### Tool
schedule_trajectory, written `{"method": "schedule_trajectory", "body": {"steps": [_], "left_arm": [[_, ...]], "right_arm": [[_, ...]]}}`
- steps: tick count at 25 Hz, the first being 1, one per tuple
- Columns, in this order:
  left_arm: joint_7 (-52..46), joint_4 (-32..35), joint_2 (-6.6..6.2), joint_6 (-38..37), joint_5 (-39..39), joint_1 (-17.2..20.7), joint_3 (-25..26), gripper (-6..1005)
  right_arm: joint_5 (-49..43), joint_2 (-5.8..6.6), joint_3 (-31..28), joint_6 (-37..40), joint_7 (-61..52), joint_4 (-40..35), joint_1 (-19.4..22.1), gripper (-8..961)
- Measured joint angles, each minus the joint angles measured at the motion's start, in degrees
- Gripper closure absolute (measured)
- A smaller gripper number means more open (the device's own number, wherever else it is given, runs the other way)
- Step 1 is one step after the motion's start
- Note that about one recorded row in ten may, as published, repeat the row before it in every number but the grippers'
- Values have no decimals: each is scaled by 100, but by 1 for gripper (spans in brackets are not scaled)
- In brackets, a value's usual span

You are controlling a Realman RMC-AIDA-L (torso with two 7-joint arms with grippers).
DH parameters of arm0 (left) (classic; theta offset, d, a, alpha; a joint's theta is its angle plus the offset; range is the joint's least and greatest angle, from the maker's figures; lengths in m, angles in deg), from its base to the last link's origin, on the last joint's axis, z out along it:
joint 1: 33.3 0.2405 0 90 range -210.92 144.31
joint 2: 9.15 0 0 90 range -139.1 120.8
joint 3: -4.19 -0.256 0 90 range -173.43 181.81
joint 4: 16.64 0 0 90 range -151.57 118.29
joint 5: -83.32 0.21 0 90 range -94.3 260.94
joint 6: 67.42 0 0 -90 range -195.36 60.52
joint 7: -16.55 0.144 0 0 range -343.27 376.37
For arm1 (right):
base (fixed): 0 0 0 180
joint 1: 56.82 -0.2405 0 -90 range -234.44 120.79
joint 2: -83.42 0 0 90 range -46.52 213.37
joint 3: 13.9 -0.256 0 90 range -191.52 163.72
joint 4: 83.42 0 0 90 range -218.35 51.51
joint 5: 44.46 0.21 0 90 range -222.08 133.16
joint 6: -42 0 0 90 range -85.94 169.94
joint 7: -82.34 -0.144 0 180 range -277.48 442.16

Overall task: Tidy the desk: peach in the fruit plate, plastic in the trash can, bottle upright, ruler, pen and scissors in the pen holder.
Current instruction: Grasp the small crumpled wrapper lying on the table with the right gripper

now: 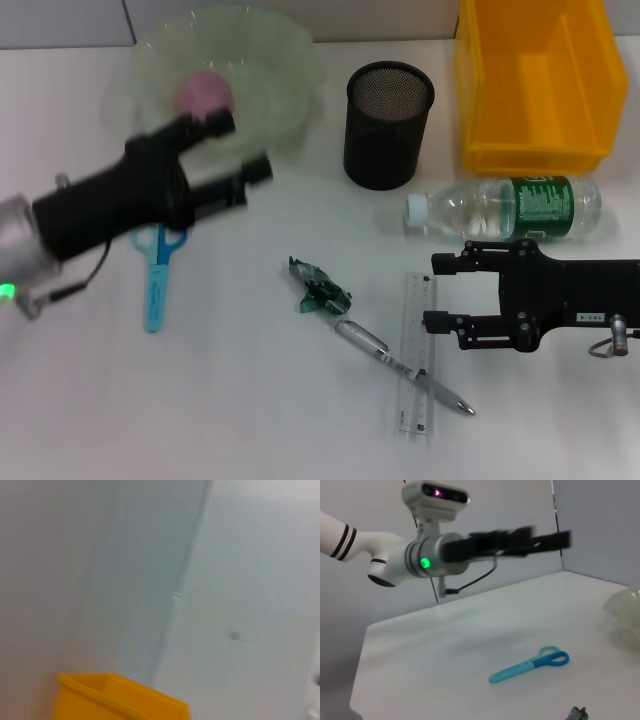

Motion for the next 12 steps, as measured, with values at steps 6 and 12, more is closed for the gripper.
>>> {"method": "schedule_trajectory", "body": {"steps": [6,12], "left_arm": [[156,19,-183,-1001,1008,312,66,153],[320,24,-256,-1290,1336,490,76,153]], "right_arm": [[0,10,-16,53,-1,-9,-9,210],[0,10,-40,56,-1,-9,-9,210]]}}
